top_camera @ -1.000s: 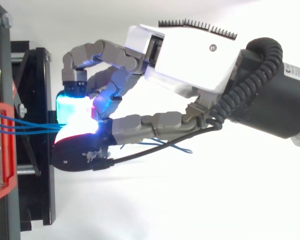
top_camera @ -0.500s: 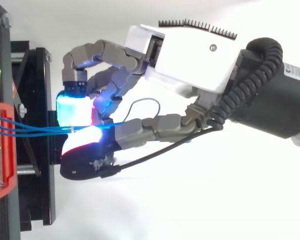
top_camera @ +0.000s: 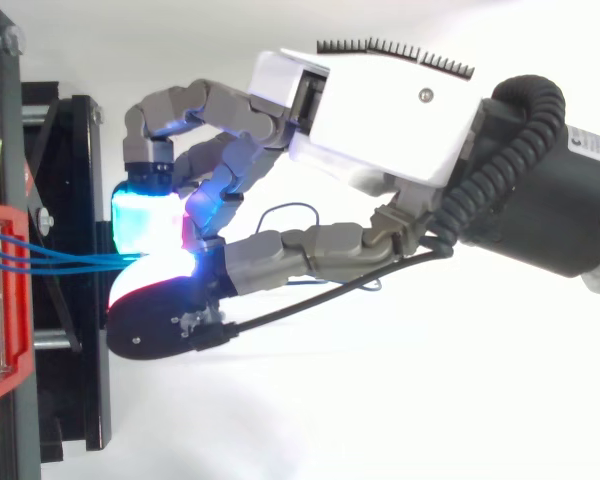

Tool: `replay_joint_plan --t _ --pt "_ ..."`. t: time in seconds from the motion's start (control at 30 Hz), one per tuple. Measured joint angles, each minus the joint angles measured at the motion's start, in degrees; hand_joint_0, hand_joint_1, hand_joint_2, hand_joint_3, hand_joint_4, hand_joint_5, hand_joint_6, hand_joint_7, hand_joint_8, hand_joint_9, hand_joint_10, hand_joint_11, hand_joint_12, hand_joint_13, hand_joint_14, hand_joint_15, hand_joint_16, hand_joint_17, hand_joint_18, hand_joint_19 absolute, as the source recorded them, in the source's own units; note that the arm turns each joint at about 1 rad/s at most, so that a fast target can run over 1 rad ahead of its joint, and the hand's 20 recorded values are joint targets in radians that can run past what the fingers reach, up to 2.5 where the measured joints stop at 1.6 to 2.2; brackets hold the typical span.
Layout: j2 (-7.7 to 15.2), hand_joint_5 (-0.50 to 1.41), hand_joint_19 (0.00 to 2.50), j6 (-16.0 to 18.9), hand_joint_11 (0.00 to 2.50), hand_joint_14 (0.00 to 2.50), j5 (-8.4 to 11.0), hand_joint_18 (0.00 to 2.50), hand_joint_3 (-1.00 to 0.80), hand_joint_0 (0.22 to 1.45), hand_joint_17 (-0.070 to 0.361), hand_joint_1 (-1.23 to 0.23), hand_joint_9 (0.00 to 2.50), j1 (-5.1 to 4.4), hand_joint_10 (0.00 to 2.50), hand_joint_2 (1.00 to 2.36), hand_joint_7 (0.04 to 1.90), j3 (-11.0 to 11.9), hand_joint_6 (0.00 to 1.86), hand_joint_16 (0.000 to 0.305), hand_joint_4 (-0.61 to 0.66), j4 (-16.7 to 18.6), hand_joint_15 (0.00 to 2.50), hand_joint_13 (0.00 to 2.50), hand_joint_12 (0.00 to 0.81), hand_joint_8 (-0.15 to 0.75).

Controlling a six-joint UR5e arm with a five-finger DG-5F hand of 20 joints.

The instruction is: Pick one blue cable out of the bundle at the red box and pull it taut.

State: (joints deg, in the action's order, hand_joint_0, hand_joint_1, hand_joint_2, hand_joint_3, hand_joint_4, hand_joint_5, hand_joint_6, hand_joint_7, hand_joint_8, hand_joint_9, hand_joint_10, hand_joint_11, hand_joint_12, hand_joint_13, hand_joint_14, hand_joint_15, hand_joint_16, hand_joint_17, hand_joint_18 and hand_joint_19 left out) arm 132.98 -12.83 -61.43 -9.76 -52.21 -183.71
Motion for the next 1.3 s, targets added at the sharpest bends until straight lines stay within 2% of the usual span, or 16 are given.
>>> replay_joint_plan --t 0.23,0.5,0.73,0.93,1.3 --pt "-0.01 -0.19 0.26 0.00 1.12 0.01 0.00 0.46 -0.26 0.56 0.147 -0.77 0.93 0.00 0.02 1.01 1.38 0.00 0.87 0.065 0.31 -0.21 0.28 0.58 0.437 0.333" --pt "0.00 -0.19 0.25 0.00 1.10 0.01 0.00 0.48 -0.11 0.56 0.150 -0.78 0.93 -0.02 0.02 1.02 1.42 0.00 0.87 0.067 0.31 -0.24 0.29 0.59 0.446 0.339" --pt "0.00 -0.20 0.24 0.00 1.11 0.01 0.00 0.46 -0.14 0.58 0.145 -0.81 0.91 -0.01 0.02 1.02 1.40 0.00 0.88 0.065 0.30 -0.24 0.29 0.59 0.432 0.324" --pt "0.00 -0.21 0.22 0.00 1.10 0.01 0.00 0.47 -0.19 0.62 0.145 -0.89 0.86 -0.02 0.02 1.02 1.39 0.00 0.88 0.064 0.31 -0.24 0.28 0.58 0.425 0.312" --pt "0.00 -0.21 0.21 0.00 1.11 0.01 0.00 0.49 -0.26 0.63 0.144 -0.89 0.85 -0.04 0.02 1.02 1.37 0.00 0.89 0.064 0.30 -0.13 0.28 0.58 0.422 0.314"
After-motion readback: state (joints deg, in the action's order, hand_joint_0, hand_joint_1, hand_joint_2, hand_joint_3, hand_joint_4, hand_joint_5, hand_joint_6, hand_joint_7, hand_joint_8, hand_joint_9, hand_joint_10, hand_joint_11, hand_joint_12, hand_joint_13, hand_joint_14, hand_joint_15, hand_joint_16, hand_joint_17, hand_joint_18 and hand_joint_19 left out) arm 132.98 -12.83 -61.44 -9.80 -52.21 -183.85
